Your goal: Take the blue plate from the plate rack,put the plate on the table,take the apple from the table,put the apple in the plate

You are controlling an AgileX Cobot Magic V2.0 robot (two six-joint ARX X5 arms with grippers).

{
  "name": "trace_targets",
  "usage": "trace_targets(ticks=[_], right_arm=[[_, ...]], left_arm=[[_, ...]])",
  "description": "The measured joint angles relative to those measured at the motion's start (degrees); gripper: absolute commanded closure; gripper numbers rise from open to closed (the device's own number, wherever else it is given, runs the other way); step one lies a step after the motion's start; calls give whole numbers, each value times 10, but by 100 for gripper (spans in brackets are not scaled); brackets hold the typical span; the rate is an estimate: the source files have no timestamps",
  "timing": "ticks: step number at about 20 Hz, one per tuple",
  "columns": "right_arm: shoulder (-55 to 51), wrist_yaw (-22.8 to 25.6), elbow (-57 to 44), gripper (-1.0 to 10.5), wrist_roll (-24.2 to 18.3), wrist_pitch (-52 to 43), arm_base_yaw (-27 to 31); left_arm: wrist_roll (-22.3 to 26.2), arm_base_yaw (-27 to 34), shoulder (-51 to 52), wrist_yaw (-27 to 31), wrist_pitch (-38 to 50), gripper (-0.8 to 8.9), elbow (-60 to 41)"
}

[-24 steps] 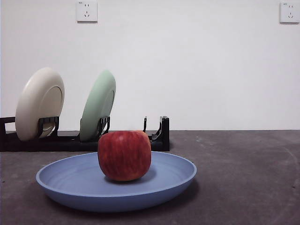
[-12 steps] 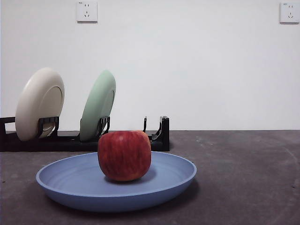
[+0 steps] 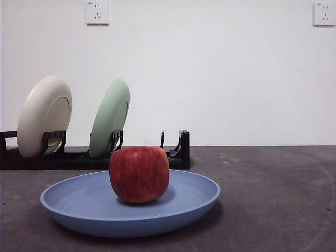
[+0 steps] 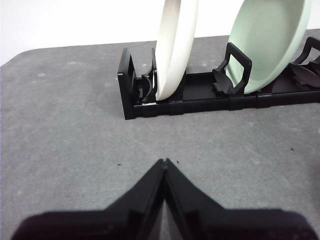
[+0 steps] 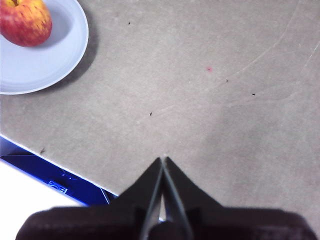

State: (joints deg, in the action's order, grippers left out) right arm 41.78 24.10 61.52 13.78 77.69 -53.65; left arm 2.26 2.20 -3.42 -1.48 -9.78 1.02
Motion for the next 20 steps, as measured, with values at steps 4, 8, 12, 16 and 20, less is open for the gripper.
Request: trace_targets(ticks=[4, 8, 12, 16, 20], right_arm=[[0, 0, 0, 946, 0, 0, 0], [-5, 18, 0, 946, -8, 0, 10], [-75, 84, -15, 946, -35, -146, 118], [-140, 59, -89, 946, -81, -354, 282], [-203, -87, -206, 946, -155, -472, 422]], left_arm=[[0, 0, -1, 0, 0, 817, 0], [0, 0, -2, 0, 0, 817, 0], [0, 0, -2, 0, 0, 817, 0], [0, 0, -2, 0, 0, 817, 0], [0, 0, -3, 0, 0, 817, 0]])
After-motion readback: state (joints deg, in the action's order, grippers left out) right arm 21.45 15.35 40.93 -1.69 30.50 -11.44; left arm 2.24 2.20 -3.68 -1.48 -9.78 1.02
